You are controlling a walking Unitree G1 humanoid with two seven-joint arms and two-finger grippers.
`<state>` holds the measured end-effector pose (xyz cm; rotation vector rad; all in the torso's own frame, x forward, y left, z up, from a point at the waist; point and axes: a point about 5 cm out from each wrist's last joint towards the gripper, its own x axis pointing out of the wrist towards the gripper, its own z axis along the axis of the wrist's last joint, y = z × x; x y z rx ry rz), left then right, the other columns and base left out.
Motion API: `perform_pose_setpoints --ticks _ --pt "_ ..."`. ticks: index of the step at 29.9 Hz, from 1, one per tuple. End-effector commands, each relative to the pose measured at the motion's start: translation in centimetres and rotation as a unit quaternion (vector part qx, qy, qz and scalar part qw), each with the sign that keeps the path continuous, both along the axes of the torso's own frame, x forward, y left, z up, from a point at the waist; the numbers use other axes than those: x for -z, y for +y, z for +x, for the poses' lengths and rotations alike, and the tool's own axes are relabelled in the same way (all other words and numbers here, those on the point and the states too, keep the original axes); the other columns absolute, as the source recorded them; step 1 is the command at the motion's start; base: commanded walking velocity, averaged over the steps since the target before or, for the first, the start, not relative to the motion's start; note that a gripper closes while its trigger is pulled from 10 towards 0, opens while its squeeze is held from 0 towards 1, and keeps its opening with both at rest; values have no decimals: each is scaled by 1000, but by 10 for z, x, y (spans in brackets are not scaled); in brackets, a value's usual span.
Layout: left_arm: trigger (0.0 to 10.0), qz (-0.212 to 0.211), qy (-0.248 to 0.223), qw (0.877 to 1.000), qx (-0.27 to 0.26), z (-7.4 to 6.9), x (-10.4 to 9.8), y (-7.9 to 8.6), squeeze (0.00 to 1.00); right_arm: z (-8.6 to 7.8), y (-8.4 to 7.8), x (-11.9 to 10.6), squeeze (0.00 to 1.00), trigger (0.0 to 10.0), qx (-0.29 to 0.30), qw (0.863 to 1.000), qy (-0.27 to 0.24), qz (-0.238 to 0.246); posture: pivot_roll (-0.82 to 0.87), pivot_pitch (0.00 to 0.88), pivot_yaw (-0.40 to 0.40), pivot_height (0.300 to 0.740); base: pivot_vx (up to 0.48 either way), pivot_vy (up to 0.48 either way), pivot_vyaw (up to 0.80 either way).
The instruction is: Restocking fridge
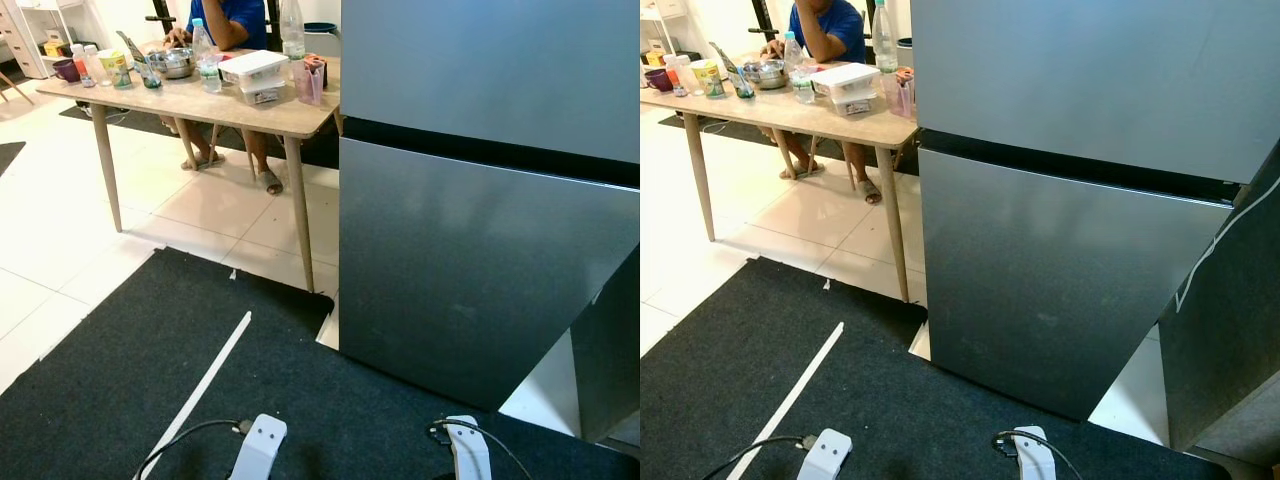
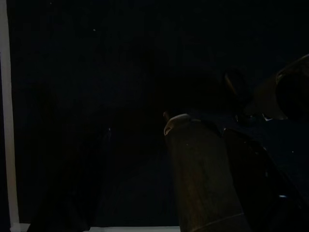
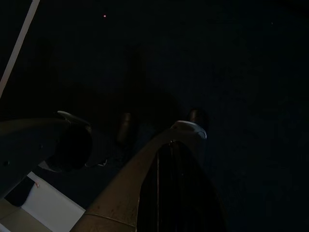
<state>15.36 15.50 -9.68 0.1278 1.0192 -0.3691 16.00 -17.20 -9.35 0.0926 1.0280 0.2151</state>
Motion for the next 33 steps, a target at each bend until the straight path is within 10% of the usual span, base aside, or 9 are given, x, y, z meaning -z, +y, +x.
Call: perform_pose_setpoints --ticks 1,33 --pt "10000 -4 0 1000 -5 -1 0 -1 0 3 0 -1 0 10000 -3 1000 -6 -3 -82 24 5 740 0 0 0" --pt "10000 -6 7 1000 -22 -7 3 0 0 5 0 -2 0 10000 -12 1000 -5 -8 -68 32 -4 740 0 0 0"
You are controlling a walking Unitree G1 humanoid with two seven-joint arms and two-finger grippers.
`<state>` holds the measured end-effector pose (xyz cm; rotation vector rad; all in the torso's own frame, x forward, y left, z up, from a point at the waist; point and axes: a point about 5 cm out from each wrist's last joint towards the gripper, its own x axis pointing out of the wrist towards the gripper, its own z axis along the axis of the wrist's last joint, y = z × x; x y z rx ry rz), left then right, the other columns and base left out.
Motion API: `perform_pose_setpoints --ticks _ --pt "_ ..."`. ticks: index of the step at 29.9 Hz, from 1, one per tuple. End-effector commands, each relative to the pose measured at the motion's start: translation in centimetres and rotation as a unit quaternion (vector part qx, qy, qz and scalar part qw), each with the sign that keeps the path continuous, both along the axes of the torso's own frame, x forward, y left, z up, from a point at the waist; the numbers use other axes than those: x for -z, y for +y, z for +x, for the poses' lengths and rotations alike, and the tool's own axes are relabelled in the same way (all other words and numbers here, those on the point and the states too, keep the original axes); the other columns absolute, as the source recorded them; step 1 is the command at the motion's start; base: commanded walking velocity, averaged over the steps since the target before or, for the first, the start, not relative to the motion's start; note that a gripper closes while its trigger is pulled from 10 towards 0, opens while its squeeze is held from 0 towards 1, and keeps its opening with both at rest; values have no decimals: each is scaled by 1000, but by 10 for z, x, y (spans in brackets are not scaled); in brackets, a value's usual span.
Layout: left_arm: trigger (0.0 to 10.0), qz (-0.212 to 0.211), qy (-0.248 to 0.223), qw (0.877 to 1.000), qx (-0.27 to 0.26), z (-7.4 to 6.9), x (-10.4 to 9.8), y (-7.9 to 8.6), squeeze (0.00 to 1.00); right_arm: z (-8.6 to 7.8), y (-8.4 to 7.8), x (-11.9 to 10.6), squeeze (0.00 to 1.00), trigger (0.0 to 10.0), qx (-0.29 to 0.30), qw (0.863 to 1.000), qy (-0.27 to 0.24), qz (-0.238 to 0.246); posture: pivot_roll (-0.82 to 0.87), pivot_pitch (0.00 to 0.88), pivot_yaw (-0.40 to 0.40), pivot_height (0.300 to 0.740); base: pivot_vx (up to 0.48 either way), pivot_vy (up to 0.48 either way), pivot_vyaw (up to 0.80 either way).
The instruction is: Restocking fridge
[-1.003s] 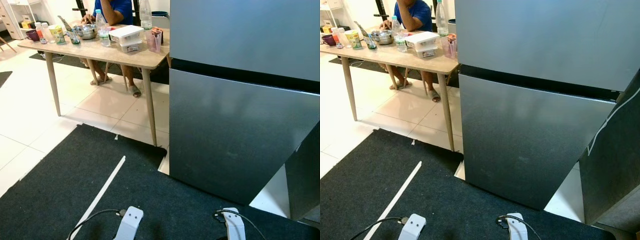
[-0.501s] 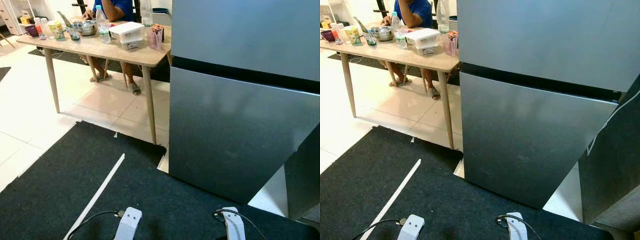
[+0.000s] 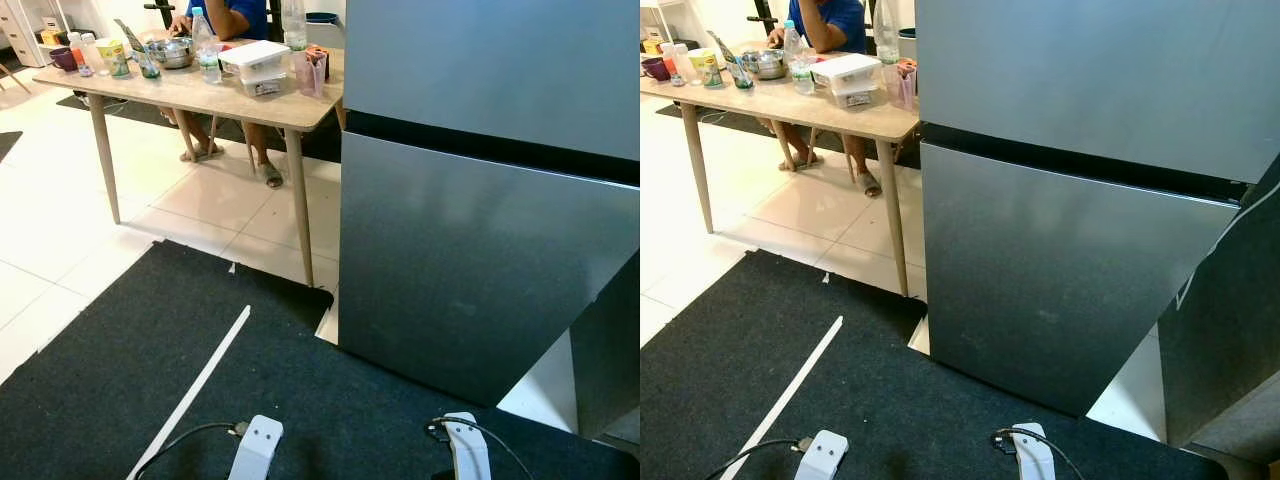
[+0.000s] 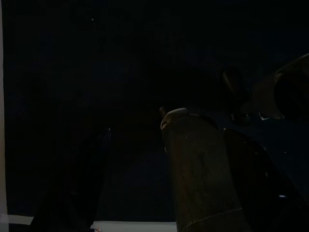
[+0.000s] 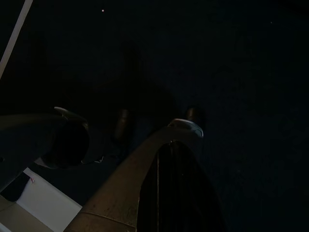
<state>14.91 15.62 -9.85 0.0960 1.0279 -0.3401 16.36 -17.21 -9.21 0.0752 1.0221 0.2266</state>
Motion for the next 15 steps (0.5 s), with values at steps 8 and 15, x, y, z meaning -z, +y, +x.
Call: perform_pose_setpoints --ticks 8,15 --pt "10000 0 4 1000 -4 -4 2 -1 0 0 -1 0 0 10000 -5 1000 -1 -5 -68 34 -5 740 0 0 0" --pt "10000 0 7 1000 -5 -6 2 -1 0 0 -1 0 0 10000 -7 1000 0 -6 -67 35 -5 740 0 0 0"
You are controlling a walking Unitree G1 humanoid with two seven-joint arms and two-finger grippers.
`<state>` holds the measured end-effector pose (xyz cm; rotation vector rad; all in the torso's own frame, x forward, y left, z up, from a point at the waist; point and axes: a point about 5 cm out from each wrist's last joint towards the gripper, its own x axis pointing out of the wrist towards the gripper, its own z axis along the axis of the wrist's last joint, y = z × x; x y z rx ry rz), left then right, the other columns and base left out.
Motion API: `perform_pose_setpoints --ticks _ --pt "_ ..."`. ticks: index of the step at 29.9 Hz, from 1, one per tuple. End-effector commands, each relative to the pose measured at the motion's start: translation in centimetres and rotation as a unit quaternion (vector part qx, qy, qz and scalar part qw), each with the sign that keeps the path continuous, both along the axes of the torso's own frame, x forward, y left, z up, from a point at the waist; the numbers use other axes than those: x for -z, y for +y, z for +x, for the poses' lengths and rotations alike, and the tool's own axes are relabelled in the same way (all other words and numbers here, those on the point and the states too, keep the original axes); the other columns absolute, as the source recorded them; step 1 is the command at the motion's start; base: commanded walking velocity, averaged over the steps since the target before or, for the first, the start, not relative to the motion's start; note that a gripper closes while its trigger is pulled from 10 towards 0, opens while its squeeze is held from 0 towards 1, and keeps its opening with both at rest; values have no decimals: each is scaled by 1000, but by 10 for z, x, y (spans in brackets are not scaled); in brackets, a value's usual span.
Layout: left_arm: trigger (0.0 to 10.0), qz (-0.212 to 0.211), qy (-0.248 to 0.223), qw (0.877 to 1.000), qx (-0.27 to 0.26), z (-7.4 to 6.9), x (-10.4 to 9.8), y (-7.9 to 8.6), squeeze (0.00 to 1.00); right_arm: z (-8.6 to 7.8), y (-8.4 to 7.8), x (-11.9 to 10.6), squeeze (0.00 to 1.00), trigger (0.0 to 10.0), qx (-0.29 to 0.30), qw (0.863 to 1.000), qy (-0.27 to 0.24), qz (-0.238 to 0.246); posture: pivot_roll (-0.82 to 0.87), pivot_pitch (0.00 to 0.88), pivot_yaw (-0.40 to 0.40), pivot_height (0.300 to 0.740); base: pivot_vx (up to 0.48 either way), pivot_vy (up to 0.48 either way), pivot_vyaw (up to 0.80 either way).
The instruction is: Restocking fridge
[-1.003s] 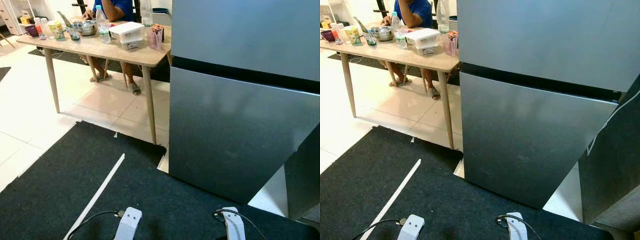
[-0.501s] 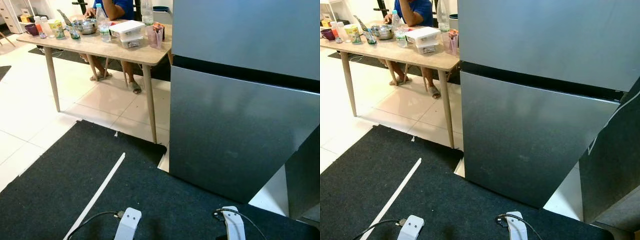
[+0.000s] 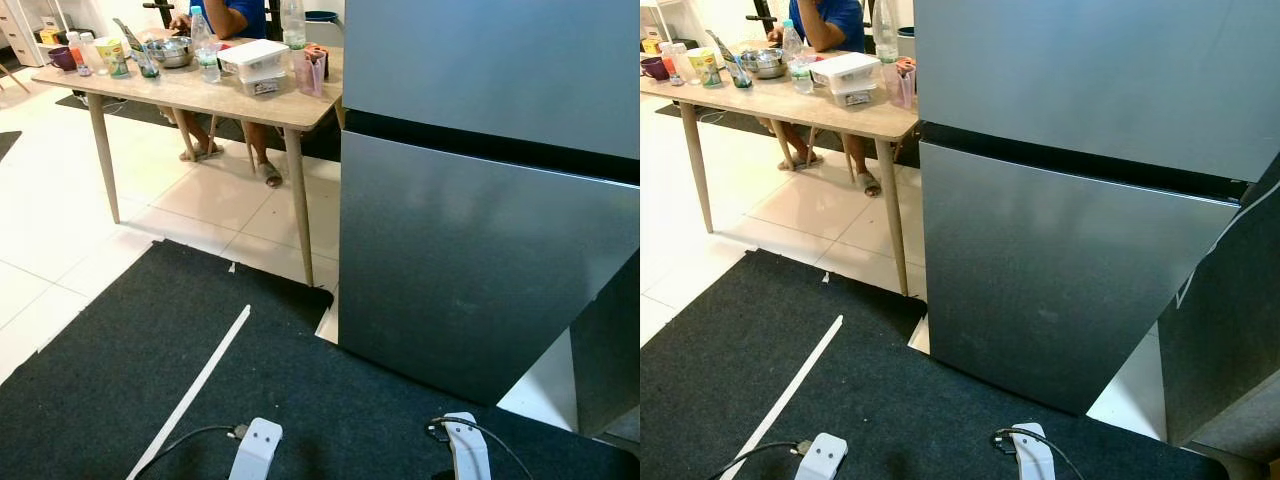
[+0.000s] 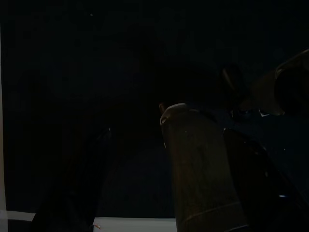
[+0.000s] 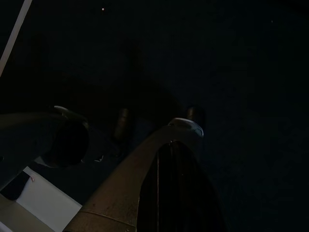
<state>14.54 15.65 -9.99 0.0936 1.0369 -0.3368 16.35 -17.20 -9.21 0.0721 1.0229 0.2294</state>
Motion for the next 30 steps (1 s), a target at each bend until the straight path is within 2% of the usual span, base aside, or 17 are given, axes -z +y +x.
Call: perform_pose_setpoints --ticks 1,30 --pt "10000 0 3 1000 -3 -2 1 -2 0 0 -1 0 0 10000 -6 1000 0 -6 -68 36 -5 740 0 0 0" --pt "10000 3 8 1000 3 -5 2 -2 0 -1 -1 1 0 10000 -12 1000 1 -11 -71 32 -7 740 0 0 0"
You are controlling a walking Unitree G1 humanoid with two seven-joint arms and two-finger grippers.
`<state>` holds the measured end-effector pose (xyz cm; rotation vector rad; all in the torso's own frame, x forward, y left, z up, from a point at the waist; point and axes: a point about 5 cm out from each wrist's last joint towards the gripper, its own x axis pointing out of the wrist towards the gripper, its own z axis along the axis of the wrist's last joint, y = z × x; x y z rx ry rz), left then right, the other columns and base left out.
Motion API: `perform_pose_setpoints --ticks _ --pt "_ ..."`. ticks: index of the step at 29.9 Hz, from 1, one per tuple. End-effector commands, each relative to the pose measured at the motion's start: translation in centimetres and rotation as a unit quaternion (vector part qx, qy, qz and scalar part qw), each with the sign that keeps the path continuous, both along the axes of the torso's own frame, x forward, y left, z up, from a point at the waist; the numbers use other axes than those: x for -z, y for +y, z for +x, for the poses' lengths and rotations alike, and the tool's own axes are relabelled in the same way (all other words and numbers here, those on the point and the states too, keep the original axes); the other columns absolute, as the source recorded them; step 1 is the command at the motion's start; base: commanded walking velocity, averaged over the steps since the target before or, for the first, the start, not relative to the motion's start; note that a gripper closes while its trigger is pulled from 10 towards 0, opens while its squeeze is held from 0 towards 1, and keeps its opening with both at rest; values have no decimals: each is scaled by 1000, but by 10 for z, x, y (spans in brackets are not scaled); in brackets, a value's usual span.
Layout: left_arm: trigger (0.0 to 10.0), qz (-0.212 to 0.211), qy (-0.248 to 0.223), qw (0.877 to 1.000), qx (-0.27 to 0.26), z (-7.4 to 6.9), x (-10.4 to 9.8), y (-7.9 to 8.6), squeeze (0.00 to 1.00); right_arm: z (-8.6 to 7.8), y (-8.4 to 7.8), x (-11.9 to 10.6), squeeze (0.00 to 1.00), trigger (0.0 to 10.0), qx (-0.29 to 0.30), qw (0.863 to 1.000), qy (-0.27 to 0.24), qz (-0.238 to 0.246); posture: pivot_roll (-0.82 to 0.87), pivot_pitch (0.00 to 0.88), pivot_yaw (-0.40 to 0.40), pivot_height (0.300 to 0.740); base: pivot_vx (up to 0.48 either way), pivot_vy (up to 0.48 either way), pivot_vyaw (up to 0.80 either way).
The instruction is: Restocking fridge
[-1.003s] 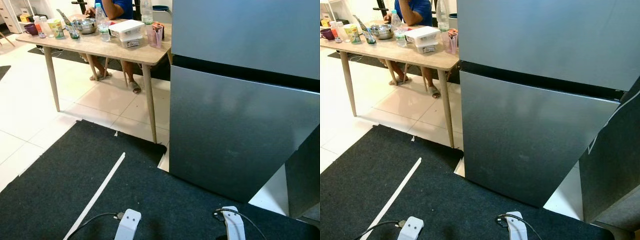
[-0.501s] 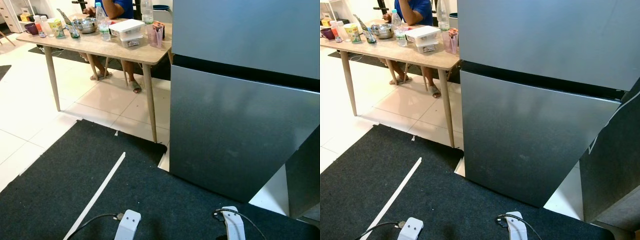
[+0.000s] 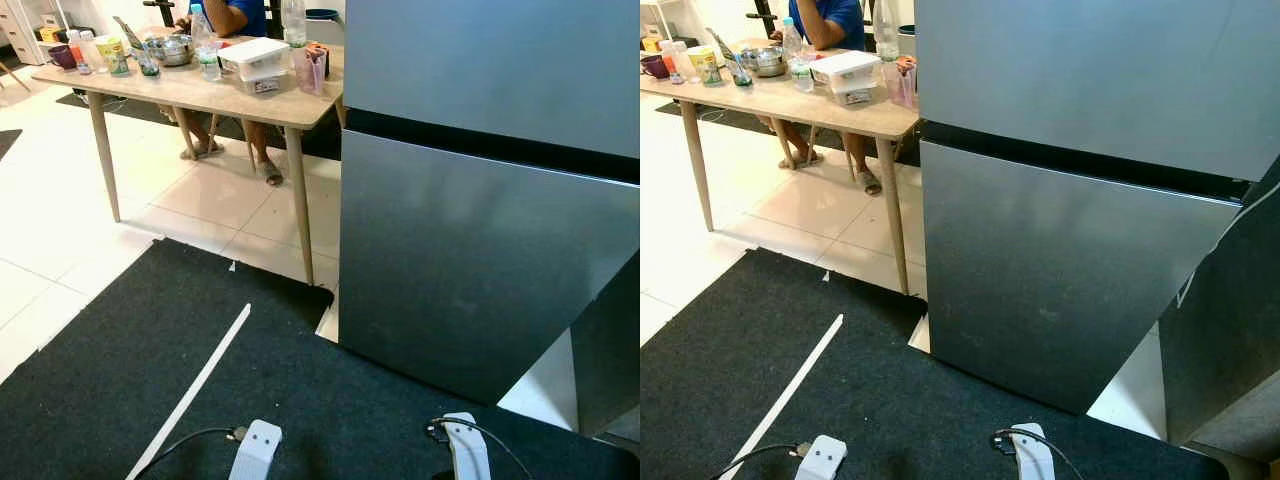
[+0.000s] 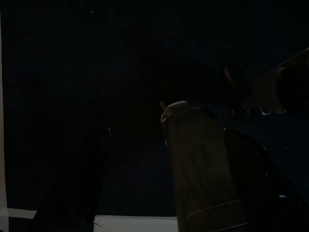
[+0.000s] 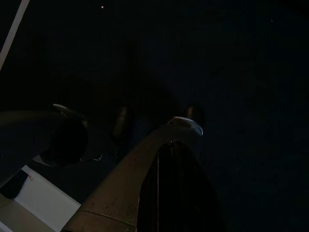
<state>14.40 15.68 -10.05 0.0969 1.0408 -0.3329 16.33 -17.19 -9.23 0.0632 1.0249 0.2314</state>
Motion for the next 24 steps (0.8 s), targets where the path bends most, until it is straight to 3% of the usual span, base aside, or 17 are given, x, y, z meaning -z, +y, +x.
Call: perform_pose_setpoints --ticks 1,24 --pt "10000 1 7 1000 4 -4 2 -2 0 -1 -1 0 0 10000 -10 1000 1 -8 -70 30 -8 740 0 0 0" --pt "10000 -1 8 1000 -1 -5 2 -3 0 -1 0 0 0 10000 -25 1000 0 -10 -69 34 -11 740 0 0 0"
